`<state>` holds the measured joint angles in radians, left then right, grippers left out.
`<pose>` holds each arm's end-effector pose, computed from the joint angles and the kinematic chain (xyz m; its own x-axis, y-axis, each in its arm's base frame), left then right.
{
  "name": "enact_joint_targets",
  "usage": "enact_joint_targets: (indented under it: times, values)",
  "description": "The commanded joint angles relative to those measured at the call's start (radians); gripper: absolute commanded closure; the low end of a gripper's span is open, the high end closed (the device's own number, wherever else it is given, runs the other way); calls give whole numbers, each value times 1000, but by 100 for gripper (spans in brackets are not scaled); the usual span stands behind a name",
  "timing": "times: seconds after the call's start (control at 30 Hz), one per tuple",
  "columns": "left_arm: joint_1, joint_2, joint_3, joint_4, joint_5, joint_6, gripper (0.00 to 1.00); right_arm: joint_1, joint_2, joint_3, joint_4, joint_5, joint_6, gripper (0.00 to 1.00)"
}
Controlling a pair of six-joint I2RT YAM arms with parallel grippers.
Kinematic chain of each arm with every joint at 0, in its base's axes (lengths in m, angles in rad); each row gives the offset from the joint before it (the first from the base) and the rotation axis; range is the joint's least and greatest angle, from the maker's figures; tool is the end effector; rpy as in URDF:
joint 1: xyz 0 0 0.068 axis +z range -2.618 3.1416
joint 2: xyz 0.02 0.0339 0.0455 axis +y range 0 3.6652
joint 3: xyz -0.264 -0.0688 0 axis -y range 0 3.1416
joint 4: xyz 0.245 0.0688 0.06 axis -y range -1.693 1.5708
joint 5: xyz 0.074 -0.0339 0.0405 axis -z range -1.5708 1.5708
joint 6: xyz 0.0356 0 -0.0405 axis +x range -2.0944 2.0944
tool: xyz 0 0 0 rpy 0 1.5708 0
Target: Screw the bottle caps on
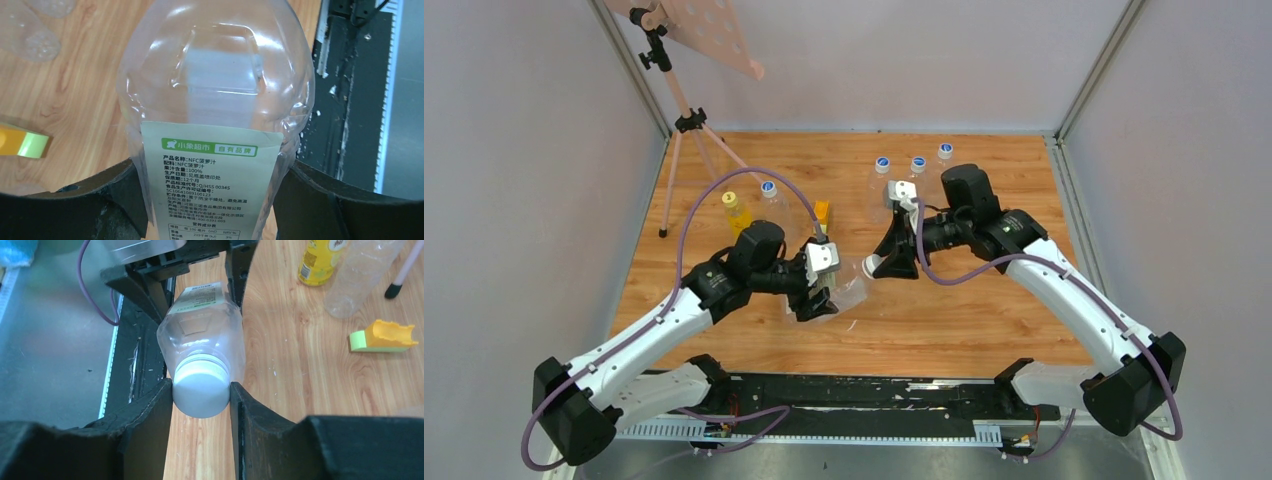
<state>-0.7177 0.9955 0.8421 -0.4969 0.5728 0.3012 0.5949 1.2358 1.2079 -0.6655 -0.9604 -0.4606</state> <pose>0.1458 -0.1529 0.2939 -0.1752 0.4839 -0.8574 0.9734 0.2155 -0.0772 0.1927 0.1656 0.3556 -0.0994 -0.3749 -0.9217 -0.9906 -0.0503 0.1273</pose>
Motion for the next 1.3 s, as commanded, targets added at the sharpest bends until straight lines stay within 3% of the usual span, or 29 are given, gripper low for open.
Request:
enact_joint_targets:
  times: [0.0, 0.37, 0.57, 0.67, 0.77, 0.93, 1.03, 1.27]
  values:
    - [-31, -63, 13, 524, -69, -88, 100, 41, 33, -4, 22, 61, 194, 73]
    - [-149, -35, -61, 727, -318, -79, 100, 45, 20, 16, 64, 294, 602, 73]
    - [-239, 1, -84, 837, -546, -20, 100, 46, 28, 39, 19, 563, 941, 72]
    - [-288, 16, -111, 915, -693, 2, 100, 46, 21, 26, 6, 623, 1100, 71]
    - [-344, 49, -132, 1006, -815, 26, 100, 50, 10, 20, 10, 655, 1186, 70]
    - [-389, 102, -135, 1044, -903, 15, 100, 54, -16, 30, 15, 722, 1209, 67]
    - [-392, 112, -139, 1031, -936, -11, 100, 54, -41, 37, 20, 743, 1195, 59]
    - [-383, 112, -181, 934, -985, -130, 100, 48, -122, 93, 54, 757, 1068, 25]
